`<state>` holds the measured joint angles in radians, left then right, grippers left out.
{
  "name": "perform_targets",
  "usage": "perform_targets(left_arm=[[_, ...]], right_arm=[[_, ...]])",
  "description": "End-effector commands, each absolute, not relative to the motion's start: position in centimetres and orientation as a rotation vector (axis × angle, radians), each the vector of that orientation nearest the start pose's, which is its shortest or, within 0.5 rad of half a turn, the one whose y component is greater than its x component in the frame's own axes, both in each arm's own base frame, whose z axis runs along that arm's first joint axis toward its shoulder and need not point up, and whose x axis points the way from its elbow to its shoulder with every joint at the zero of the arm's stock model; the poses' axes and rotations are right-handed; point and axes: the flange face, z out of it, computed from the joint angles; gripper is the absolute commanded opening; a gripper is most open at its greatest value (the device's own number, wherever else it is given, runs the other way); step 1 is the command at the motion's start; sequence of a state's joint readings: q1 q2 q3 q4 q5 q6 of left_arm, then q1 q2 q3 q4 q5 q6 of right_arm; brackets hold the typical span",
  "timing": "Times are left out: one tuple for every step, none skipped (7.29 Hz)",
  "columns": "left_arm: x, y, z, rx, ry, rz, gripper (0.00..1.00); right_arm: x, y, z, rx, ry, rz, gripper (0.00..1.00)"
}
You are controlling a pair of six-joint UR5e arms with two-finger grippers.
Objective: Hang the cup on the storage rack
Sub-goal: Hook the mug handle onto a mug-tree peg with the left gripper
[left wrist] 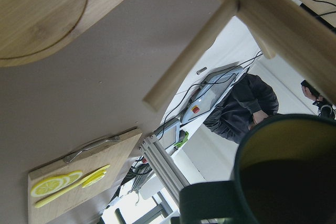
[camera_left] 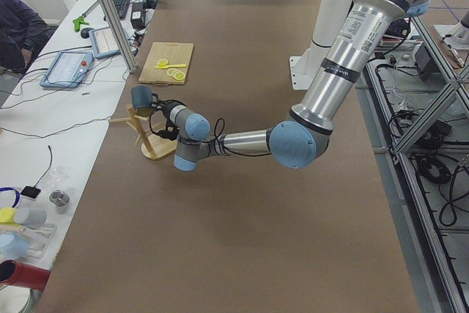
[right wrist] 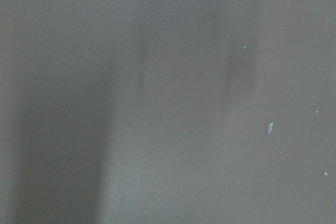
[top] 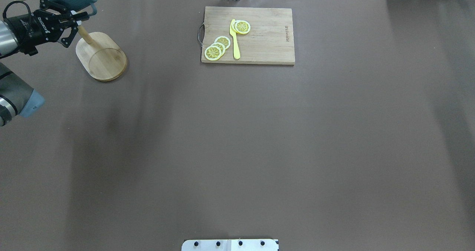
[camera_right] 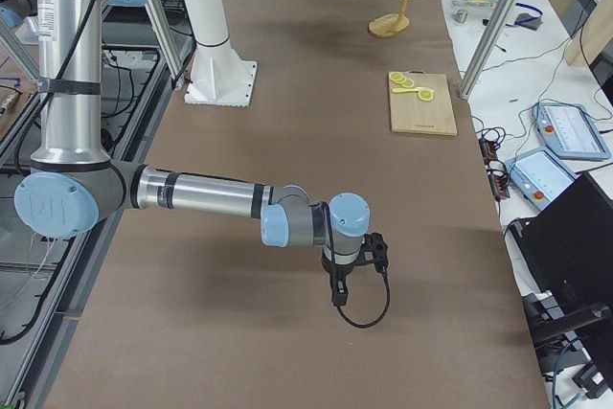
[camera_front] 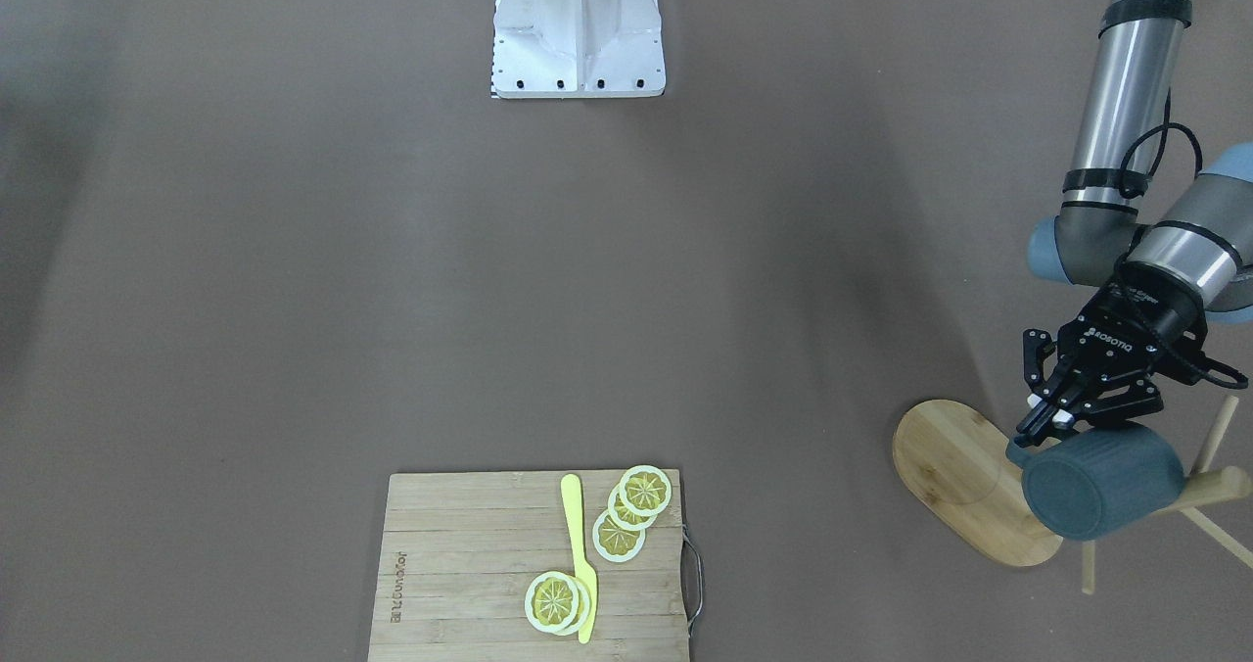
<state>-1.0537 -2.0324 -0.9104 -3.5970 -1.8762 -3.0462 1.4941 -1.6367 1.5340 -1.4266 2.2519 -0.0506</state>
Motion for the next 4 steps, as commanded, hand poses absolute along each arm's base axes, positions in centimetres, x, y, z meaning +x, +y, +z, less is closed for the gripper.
perform_targets(left_arm=[[22.72,-60.68,50.11,-0.629,1.984,-1.407,0.35],[22.82,-60.65,50.11,-0.625,1.984,-1.403,0.98],[22.82,-60.65,50.11,-0.622,1.984,-1.401,0.98],[22.79,-60.58,50.07,-0.623,1.984,-1.399,0.98]], right_arm=[[3.48,-46.90,70.00,0.031,-0.682,-0.136,1.00],[3.48,-46.89,70.02,0.029,-0.682,-0.136,1.00],[3.48,-46.88,70.07,0.029,-0.682,-0.136,1.00],[3.48,-46.90,70.00,0.031,-0.682,-0.136,1.00]])
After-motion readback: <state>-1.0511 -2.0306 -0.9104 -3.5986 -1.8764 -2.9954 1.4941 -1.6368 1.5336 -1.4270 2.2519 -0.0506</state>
